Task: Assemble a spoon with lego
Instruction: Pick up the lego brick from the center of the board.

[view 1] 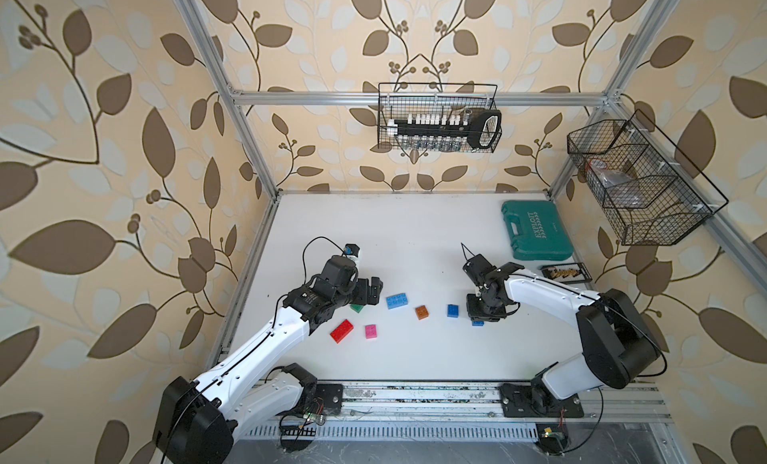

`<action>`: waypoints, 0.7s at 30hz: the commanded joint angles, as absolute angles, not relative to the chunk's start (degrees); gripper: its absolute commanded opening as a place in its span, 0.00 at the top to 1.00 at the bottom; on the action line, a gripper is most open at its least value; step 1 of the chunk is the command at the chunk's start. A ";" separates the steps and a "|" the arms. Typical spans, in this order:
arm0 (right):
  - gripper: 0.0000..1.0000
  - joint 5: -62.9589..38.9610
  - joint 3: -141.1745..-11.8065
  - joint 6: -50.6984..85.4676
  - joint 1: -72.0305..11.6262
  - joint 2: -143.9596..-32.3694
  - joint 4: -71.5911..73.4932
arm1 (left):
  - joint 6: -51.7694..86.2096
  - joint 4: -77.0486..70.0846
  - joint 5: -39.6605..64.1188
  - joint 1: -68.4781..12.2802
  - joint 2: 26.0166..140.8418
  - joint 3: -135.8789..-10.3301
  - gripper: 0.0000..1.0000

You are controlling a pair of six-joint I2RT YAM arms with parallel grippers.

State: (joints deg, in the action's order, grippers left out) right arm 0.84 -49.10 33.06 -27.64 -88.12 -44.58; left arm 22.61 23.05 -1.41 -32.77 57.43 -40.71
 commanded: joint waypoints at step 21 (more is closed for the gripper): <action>0.82 -0.49 -58.55 40.87 -31.65 -83.03 -50.26 | 10.99 5.83 12.38 -44.51 47.50 -26.55 0.01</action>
